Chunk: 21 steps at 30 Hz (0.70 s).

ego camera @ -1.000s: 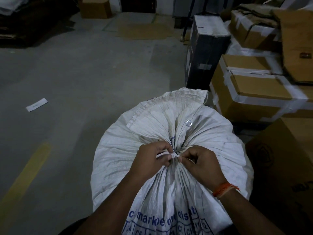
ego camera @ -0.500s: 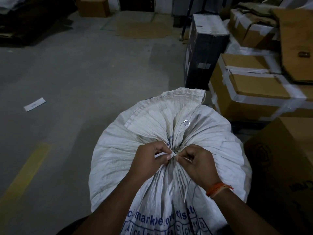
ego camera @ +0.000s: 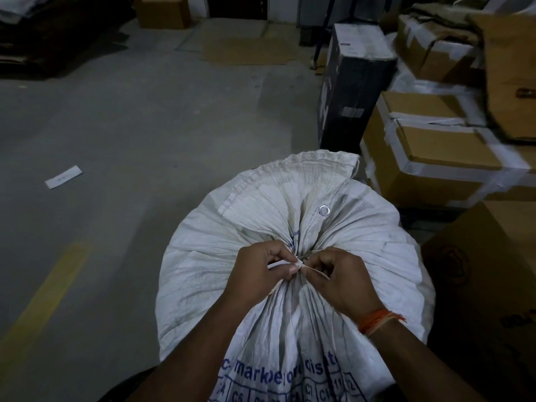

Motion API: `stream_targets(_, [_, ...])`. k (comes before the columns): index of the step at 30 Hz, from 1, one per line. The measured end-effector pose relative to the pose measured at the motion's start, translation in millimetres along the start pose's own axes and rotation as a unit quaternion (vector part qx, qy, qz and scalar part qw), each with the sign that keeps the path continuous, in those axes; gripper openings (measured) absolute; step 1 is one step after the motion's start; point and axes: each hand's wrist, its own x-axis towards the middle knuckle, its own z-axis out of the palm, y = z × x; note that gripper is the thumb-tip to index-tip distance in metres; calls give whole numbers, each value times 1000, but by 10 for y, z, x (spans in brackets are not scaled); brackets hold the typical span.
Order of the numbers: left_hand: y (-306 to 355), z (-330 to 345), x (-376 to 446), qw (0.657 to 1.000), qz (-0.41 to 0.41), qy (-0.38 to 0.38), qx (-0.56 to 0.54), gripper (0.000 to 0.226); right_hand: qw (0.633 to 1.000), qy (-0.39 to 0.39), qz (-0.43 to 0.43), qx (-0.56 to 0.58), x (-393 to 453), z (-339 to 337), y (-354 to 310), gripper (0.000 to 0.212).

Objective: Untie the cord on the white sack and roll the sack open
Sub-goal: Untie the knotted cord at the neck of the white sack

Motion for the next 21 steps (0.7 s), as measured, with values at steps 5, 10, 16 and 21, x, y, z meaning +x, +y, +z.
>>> stream_targets(5, [-4,-26,21,1000,-16,-8,-18,12,1000,-15,20,11,17,-61,33,11])
stream_targets(10, [-19,-13,27,1000,-15,-9,-19,16,1000,-5,6,-13,22,-33,30,12])
stream_targets(16, [-24,-9,16,1000,-3,-3,-8,25,1000,3,4,-10,4,6,27,13])
stream_targets(21, [-17,1,14,1000,4,-8,10,24,1000,5,10,-1,0,32,7,14])
